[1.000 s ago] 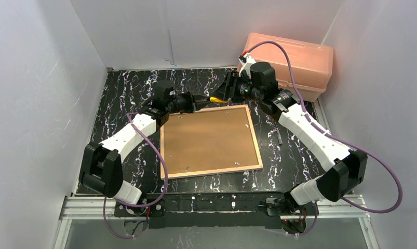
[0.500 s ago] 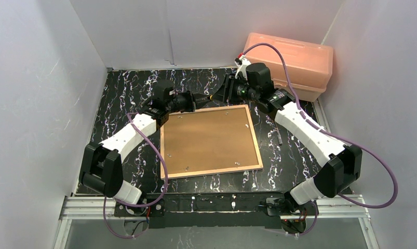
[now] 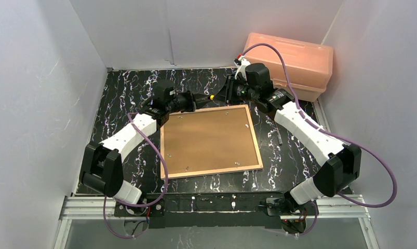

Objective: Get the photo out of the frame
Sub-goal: Adjust the screwdriver.

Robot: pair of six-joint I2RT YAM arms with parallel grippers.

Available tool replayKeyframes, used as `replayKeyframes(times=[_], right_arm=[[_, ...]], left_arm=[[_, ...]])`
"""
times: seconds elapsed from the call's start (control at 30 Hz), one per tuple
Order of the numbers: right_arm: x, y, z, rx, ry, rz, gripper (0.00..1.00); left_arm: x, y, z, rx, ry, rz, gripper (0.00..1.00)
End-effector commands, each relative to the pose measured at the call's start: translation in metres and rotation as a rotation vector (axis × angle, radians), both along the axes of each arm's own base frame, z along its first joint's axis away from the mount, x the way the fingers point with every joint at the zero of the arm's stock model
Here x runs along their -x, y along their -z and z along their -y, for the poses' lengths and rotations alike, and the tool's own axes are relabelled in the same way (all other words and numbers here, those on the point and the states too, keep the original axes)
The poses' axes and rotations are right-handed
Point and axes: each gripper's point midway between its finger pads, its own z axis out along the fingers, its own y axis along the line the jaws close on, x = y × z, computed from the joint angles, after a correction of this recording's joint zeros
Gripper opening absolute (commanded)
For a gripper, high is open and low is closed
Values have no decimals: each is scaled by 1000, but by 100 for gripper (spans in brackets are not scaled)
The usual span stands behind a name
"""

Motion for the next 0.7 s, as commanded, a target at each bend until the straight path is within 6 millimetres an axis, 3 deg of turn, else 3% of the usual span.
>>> replayKeyframes(times=[0.0,0.17,0.33,0.5,0.57,0.67], right_arm=[[-8,-19,5,3,32,57,1],[-9,-11,13,45,65,34,1],[-18,20,46,246,166,-66,1],[-18,44,79,418,210,-121,1],[-17,51,90,482,217,-129,1],[-19,60,102,575,216,-136,1]], left_arm=[[0,-14,0,35,-16,-2,2],[2,-6,-2,6,-10,20,40],[7,8,-20,-110,18,45,63],[18,25,-59,-378,137,94,68],[21,22,-77,-524,211,140,68],[28,35,-107,-800,363,198,67]])
